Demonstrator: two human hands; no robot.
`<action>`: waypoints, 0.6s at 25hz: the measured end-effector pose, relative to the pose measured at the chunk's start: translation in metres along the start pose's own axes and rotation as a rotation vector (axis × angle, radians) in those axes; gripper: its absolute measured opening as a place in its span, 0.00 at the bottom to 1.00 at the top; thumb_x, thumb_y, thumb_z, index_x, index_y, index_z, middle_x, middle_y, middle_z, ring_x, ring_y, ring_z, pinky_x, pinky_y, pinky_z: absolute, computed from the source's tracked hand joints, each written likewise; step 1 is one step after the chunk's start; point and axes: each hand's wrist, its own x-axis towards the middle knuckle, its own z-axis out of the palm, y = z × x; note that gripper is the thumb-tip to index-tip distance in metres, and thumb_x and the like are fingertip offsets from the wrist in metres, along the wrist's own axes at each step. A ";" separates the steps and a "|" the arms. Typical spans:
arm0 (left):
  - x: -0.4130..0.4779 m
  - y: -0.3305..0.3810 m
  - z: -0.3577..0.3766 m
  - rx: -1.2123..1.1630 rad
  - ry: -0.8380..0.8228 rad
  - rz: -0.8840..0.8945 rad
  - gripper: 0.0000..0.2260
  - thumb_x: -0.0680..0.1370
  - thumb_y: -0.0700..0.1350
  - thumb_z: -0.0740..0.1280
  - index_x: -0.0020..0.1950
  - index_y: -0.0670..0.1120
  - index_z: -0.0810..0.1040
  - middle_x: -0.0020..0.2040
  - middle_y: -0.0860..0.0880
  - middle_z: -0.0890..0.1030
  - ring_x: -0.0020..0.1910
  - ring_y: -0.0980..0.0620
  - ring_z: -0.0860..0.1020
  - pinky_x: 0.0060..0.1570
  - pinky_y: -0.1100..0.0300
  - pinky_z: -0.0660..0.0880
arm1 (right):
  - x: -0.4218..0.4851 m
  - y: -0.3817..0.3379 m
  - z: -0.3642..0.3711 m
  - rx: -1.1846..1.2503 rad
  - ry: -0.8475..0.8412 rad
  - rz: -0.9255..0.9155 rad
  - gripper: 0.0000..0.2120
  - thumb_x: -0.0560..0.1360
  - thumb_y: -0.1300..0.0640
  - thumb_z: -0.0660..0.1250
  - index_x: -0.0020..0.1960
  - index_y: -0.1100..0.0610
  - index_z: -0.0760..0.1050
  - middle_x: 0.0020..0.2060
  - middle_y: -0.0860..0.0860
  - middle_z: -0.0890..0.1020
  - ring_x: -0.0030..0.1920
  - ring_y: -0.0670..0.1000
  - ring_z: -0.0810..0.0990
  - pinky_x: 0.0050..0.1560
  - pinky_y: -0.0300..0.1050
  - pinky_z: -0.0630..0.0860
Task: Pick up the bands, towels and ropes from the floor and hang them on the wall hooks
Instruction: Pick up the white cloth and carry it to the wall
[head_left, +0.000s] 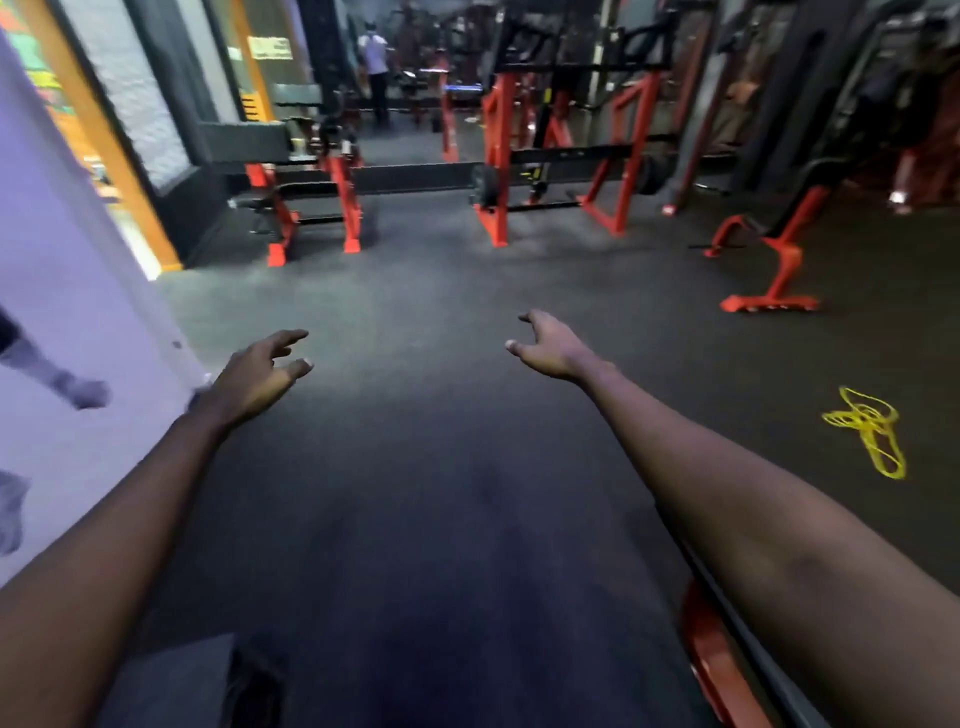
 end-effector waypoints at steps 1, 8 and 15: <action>0.031 0.014 0.022 0.004 -0.051 0.038 0.23 0.75 0.55 0.67 0.70 0.58 0.72 0.66 0.45 0.77 0.66 0.46 0.75 0.66 0.49 0.70 | 0.010 0.024 -0.008 -0.003 0.020 0.051 0.30 0.78 0.47 0.66 0.74 0.60 0.65 0.72 0.58 0.69 0.73 0.56 0.68 0.71 0.46 0.64; 0.219 0.126 0.172 0.035 -0.312 0.218 0.22 0.79 0.51 0.67 0.72 0.54 0.70 0.68 0.42 0.75 0.67 0.42 0.73 0.65 0.51 0.68 | 0.081 0.175 -0.069 0.041 0.157 0.341 0.29 0.77 0.49 0.67 0.73 0.59 0.67 0.71 0.58 0.71 0.72 0.57 0.69 0.71 0.46 0.65; 0.367 0.242 0.292 -0.013 -0.464 0.379 0.22 0.78 0.48 0.68 0.73 0.52 0.71 0.68 0.41 0.75 0.67 0.43 0.74 0.68 0.50 0.68 | 0.125 0.302 -0.141 0.003 0.277 0.581 0.27 0.77 0.52 0.67 0.72 0.59 0.67 0.70 0.59 0.71 0.71 0.58 0.69 0.69 0.45 0.65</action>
